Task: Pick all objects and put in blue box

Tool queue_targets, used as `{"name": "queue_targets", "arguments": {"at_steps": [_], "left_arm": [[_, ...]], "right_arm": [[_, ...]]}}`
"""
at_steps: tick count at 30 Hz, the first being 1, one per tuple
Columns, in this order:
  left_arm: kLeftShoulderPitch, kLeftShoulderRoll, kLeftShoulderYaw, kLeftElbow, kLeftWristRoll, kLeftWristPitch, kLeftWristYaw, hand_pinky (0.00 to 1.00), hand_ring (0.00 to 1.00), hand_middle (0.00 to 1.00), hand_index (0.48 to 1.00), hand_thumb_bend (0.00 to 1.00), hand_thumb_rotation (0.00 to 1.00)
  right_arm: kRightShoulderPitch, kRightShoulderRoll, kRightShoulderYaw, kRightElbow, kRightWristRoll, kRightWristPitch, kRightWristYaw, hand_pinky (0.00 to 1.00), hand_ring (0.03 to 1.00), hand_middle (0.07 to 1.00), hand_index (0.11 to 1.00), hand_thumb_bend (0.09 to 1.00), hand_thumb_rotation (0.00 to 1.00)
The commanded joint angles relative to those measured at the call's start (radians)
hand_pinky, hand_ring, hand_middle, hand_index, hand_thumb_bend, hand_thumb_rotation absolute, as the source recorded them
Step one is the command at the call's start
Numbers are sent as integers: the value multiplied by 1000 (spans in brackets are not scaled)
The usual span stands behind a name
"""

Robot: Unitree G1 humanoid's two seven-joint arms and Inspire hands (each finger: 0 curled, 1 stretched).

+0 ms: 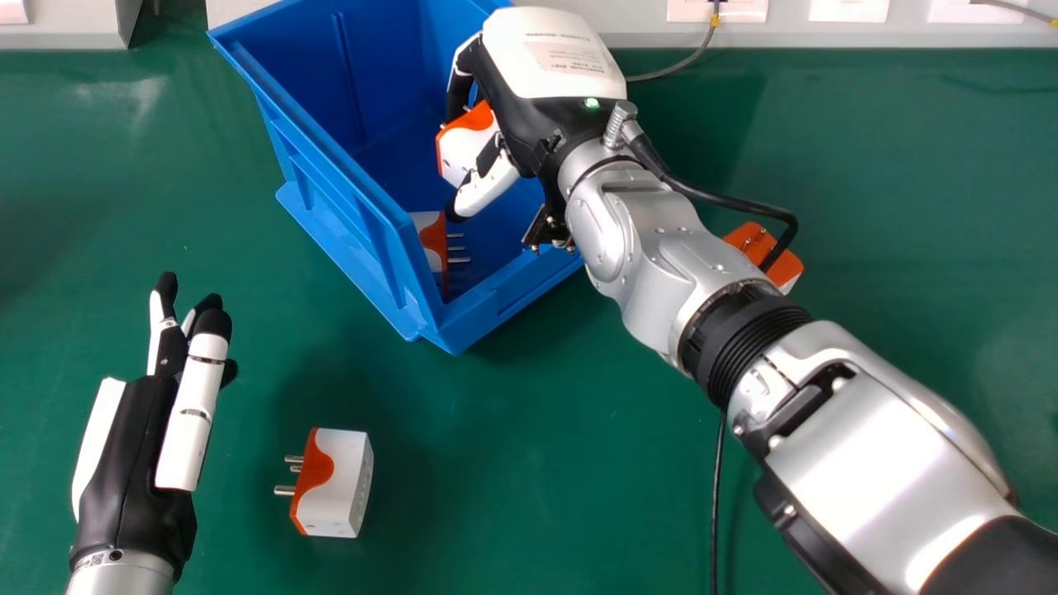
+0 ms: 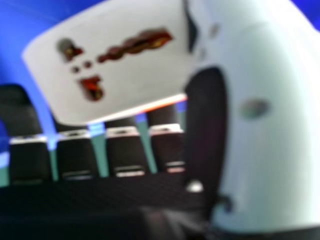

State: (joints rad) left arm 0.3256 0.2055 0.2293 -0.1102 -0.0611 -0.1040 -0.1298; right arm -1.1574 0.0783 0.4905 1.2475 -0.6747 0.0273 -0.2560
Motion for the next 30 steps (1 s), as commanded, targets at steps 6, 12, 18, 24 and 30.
{"name": "queue_targets", "arguments": {"at_steps": [6, 12, 18, 24, 30], "left_arm": [[-8, 3, -9, -27, 11, -2, 6, 877, 951, 957, 982, 454, 987], [-17, 0, -7, -24, 1, 7, 3, 866, 944, 951, 979, 447, 982], [-23, 1, -9, -27, 3, 14, 2, 864, 943, 949, 978, 444, 980], [-36, 5, -7, -15, 8, 15, 3, 865, 943, 949, 978, 442, 981], [-49, 10, -2, -1, 0, 17, -3, 867, 944, 950, 980, 439, 984]], "right_arm": [[-19, -11, 23, -29, -6, -23, 10, 487, 628, 696, 689, 590, 128], [-7, -24, 44, -42, -15, -31, -3, 660, 821, 888, 846, 659, 257], [4, -18, 35, -71, -3, -8, 2, 748, 899, 957, 906, 665, 301], [70, -41, 35, -204, -15, 26, -22, 803, 933, 983, 928, 663, 308], [209, -105, 27, -444, -31, 48, -35, 838, 942, 989, 936, 659, 294]]}}
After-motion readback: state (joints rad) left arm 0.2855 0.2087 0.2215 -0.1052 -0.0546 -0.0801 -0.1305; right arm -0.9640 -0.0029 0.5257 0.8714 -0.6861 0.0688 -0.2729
